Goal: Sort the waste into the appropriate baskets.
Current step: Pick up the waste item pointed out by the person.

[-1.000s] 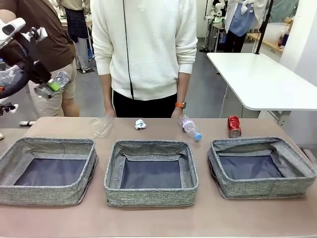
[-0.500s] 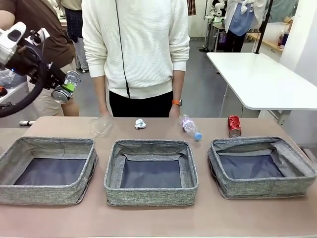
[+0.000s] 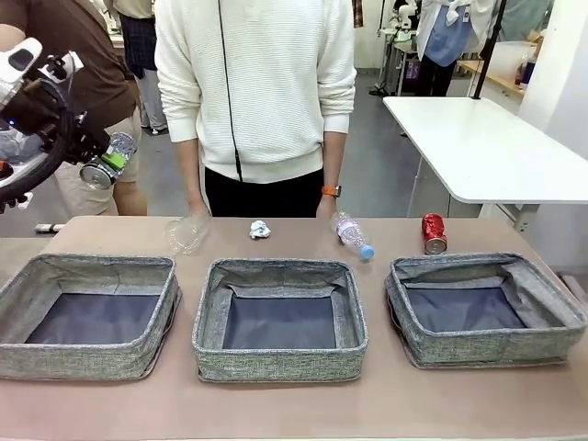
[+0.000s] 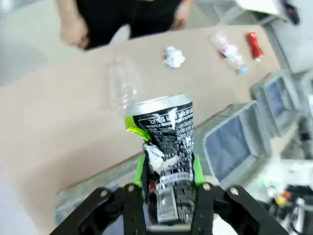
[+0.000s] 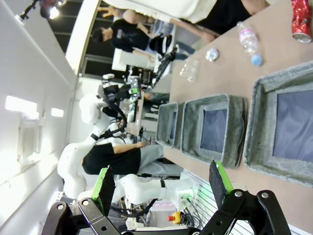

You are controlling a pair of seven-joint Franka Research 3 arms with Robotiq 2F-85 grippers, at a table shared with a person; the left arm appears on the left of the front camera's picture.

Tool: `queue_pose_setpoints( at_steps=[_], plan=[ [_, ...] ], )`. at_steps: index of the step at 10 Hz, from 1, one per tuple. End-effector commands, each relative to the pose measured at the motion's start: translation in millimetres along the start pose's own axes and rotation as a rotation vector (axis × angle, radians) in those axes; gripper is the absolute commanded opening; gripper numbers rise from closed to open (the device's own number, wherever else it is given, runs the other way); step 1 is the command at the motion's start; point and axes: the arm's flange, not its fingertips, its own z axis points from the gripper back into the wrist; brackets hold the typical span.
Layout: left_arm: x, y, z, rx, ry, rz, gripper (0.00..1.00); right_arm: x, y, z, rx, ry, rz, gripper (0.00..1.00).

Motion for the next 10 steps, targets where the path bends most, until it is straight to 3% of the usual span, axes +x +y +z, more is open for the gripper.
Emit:
queue_pose_setpoints(
  at_steps=[1,4,6,9,10],
  plan=[
    [4.7,-60.2,18.1,0.089,0.061,0.144,0.40,2.6,2.1,-0.1,0.025,-0.010,0.025,1.00],
    [12.2,-186.9,14.6,0.134,0.131,0.290,0.40,2.6,2.1,-0.1,0.025,-0.010,0.025,1.00],
    [10.1,-263.3,4.9,0.185,0.159,0.264,0.40,2.6,2.1,-0.1,0.025,-0.010,0.025,1.00],
    [27.5,-357.3,15.7,0.148,0.284,0.121,0.40,2.6,2.1,-0.1,0.025,-0.010,0.025,1.00],
    [38.4,-378.7,10.6,0.217,0.266,0.146,0.40,2.6,2.1,-0.1,0.025,-0.010,0.025,1.00]
  ],
)
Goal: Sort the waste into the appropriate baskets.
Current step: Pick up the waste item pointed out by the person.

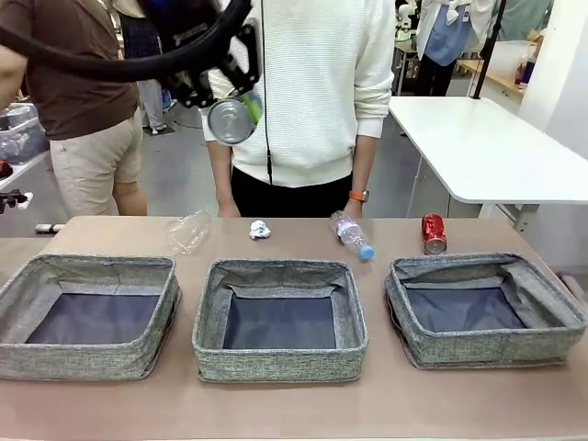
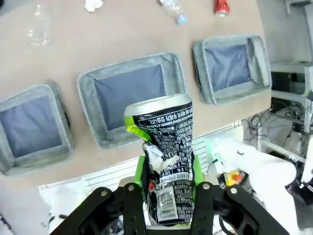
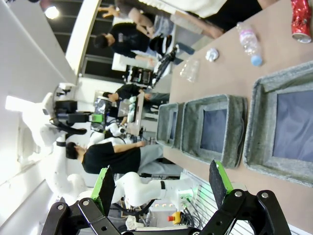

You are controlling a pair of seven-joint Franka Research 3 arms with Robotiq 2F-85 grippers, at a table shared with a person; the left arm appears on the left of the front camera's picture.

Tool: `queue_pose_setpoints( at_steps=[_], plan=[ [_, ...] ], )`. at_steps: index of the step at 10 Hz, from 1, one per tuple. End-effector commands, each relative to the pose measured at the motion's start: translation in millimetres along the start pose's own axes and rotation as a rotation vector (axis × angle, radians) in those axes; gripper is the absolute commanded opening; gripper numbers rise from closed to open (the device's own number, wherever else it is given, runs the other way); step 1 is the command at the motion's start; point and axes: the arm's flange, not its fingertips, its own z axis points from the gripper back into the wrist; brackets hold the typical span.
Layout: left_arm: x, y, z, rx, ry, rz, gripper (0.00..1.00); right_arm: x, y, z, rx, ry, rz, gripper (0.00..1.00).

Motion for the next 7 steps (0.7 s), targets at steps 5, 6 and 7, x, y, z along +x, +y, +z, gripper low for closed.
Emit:
queue_pose_setpoints(
  at_steps=[5,6,7],
  plan=[
    [97.3,-30.4,22.4,0.054,0.130,0.122,0.40,2.5,1.8,-0.5,0.025,-0.009,0.025,1.00],
    [98.7,-32.7,25.8,0.024,0.105,0.099,0.40,2.5,1.8,-0.5,0.025,-0.009,0.025,1.00],
    [98.0,-32.1,25.2,0.047,0.097,0.099,0.40,2.5,1.8,-0.5,0.025,-0.009,0.025,1.00]
  ],
)
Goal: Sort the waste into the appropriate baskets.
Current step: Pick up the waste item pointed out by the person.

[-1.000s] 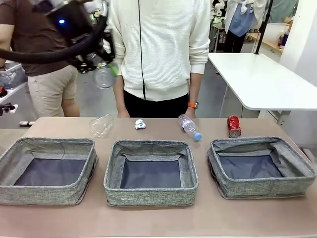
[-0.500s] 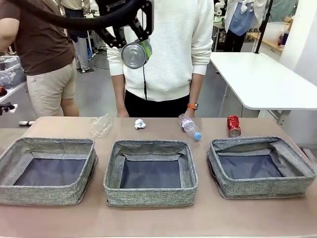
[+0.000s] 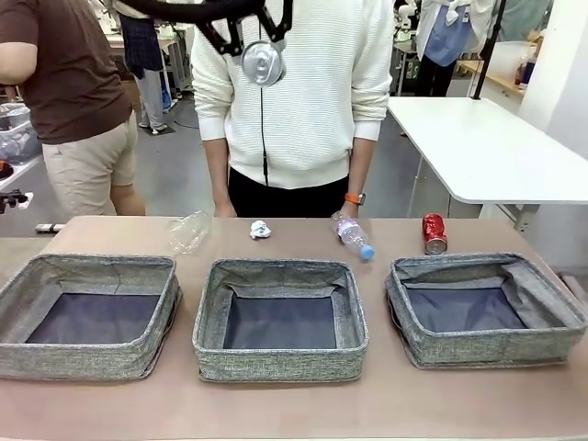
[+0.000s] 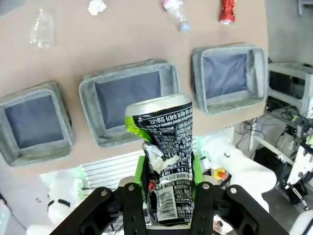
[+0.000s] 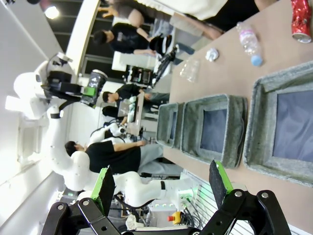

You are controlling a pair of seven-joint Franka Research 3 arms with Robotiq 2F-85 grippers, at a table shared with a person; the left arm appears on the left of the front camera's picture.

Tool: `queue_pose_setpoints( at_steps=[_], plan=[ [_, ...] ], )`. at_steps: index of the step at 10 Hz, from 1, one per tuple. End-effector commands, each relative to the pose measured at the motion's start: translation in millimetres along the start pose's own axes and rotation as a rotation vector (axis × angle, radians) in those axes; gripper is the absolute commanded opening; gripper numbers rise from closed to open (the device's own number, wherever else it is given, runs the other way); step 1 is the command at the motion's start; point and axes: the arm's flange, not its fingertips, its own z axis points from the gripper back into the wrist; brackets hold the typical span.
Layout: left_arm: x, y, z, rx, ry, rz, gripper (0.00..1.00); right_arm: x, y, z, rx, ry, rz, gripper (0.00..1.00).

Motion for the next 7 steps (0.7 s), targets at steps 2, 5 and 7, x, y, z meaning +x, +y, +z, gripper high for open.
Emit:
queue_pose_setpoints(
  at_steps=[2,5,7],
  plan=[
    [0.0,0.0,0.0,0.000,0.000,0.000,0.40,2.5,1.9,-0.4,0.025,-0.010,0.025,1.00],
    [0.0,0.0,0.0,0.000,0.000,0.000,0.40,2.5,1.9,-0.4,0.025,-0.010,0.025,1.00],
    [0.0,0.0,0.0,0.000,0.000,0.000,0.40,2.5,1.9,-0.4,0.025,-0.010,0.025,1.00]
  ],
)
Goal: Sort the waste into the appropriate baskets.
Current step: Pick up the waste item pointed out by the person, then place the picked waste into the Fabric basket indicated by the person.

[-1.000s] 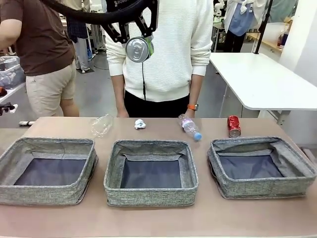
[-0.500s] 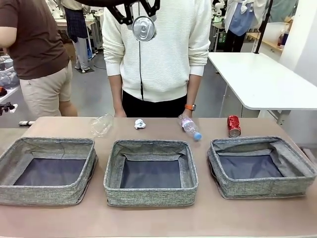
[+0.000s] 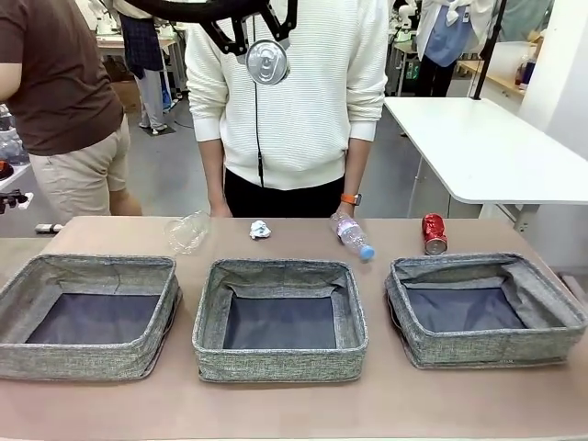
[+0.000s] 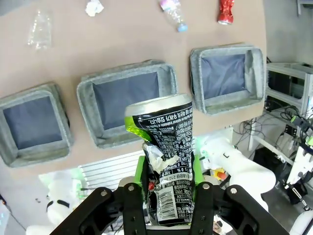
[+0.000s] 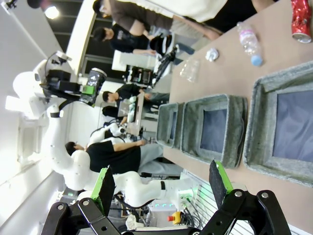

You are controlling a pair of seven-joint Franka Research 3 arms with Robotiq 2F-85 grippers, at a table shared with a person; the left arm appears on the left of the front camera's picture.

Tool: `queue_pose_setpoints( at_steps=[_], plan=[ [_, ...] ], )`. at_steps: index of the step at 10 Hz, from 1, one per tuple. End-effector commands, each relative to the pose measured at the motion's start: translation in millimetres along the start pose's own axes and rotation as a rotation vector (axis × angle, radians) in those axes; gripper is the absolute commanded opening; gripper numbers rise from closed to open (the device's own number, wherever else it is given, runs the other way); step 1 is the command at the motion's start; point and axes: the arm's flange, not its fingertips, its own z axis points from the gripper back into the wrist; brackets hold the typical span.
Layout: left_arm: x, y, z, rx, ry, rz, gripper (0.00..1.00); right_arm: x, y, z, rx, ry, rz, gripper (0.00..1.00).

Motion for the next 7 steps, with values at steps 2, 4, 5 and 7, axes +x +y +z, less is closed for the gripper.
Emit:
queue_pose_setpoints(
  at_steps=[2,4,5,7],
  plan=[
    [-2.3,2.0,2.9,0.002,-0.004,0.000,0.40,2.5,1.9,-0.4,0.025,-0.010,0.025,1.00],
    [-2.3,2.0,2.9,0.002,-0.004,0.000,0.40,2.5,1.9,-0.4,0.025,-0.010,0.025,1.00],
    [-2.3,2.0,2.9,0.002,-0.004,0.000,0.40,2.5,1.9,-0.4,0.025,-0.010,0.025,1.00],
    [-2.3,2.0,2.9,0.002,-0.004,0.000,0.40,2.5,1.9,-0.4,0.025,-0.010,0.025,1.00]
  ],
)
